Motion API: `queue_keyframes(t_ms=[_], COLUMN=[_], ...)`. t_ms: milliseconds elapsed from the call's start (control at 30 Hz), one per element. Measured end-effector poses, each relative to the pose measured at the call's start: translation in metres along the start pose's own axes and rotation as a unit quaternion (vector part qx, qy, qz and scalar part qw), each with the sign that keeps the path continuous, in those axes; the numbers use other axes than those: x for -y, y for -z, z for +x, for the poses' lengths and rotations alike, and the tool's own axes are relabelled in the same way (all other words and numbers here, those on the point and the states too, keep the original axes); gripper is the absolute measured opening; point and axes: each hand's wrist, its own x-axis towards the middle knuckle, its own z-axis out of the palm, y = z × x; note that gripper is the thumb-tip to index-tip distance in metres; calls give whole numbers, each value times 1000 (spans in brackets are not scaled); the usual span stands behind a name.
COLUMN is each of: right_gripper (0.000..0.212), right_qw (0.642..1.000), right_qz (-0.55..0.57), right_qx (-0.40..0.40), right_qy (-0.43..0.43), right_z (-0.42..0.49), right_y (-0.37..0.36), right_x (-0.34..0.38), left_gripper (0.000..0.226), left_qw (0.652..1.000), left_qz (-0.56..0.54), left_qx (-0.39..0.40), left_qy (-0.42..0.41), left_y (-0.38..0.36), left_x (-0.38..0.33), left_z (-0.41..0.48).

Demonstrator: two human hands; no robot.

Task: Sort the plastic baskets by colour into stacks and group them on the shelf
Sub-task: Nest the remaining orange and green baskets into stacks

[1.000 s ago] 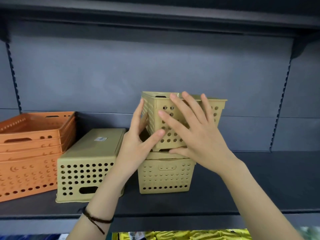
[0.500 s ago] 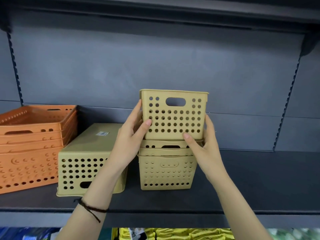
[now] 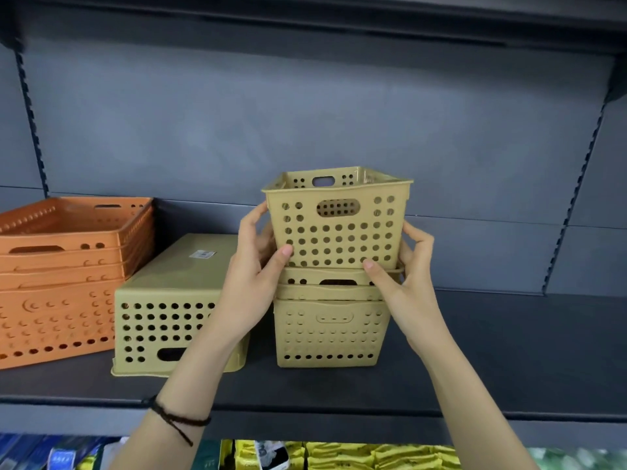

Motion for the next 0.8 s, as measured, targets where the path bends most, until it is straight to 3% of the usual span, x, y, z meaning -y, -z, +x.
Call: queue_keyframes(t_ms=[100,200,300,367,467,667,800], right_gripper=[36,31,51,65,66,63,66], right_qw=[1000,999,997,998,999,996,996], right_qz=[-11,7,35,26,-11,-50,-42], right_qx=[3,-28,-68,-49,-17,-44,-45], right_qy=[-22,-30,-3,17,38,50,61], right_z=[-3,-6,-13,-17,-21,-20,-22], right_y=[1,1,-4,-9,-12,-7,-6], right_x=[-3,-9,-14,-14,-20,-25,-26], left_gripper=[56,46,20,12,12,17,24], left_qw=[1000,999,995,994,996,988,952], left_qz=[12,36,74,76,60,133,298], left_qx=[-4,-15,-65,-72,-57,-67,-67], left_qy=[7,13,21,34,44,41,-9], left_y=[4,6,6,5,4,11,47], left_x=[1,1,5,6,3,0,-2], left_z=[-9,-14,-20,-25,-29,-29,-37])
